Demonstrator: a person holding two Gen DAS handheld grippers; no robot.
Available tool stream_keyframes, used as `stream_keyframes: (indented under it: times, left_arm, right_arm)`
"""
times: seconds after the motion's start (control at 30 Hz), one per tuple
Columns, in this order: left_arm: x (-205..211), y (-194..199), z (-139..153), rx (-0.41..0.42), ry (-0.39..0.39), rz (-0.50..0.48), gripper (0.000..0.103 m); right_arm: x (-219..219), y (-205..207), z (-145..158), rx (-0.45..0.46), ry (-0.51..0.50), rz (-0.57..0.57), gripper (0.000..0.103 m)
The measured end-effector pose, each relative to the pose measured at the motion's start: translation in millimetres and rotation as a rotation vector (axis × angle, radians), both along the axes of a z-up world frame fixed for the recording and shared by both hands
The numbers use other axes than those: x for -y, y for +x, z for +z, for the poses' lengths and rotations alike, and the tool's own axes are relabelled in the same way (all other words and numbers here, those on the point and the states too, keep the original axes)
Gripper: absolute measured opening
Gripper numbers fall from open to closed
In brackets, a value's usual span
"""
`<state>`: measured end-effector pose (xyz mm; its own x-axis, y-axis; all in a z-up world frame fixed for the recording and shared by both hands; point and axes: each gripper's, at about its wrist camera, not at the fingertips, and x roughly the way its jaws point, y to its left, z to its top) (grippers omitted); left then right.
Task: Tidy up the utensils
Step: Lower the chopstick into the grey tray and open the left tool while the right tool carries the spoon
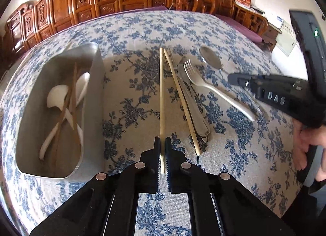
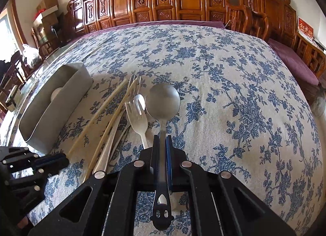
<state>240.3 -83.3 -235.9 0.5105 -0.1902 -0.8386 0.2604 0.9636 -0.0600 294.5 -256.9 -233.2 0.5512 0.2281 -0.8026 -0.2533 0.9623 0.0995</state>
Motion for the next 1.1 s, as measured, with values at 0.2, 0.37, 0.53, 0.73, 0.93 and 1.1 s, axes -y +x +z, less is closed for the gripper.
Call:
stream_keyframes:
  times: [0.2, 0.37, 0.53, 0.73, 0.93, 1.1]
  left_arm:
    - [-9.6, -4.5, 15.9, 0.027, -0.022, 0.007, 0.004]
    - [-18.5, -8.8, 24.1, 0.042, -0.032, 0.013, 0.004]
    - [-25.7, -12.6, 31.5, 0.055, -0.036, 0.018, 0.004]
    - [-37.8, -22.0, 44.7, 0.078, -0.024, 0.022, 0.004]
    - [-54.8, -30.5, 55.6, 0.092, 0.003, 0.037, 0.004]
    - [-76.0, -32.9, 59.0, 0.075, 0.015, 0.063, 0.004]
  right_arm:
    - [-5.1, -8.7, 3.5, 0.009, -0.005, 0.007, 0.008]
    - [-12.2, -16.9, 9.9, 0.022, -0.002, 0.023, 0.008]
    - [-23.8, -25.8, 17.6, 0.042, 0.002, 0.053, 0.008]
    - [-38.0, -37.5, 25.0, 0.067, -0.009, 0.094, 0.008]
    - [-52.1, -49.6, 31.3, 0.082, -0.001, 0.134, 0.008]
    - [-71.9, -60.6, 36.1, 0.096, -0.001, 0.192, 0.008]
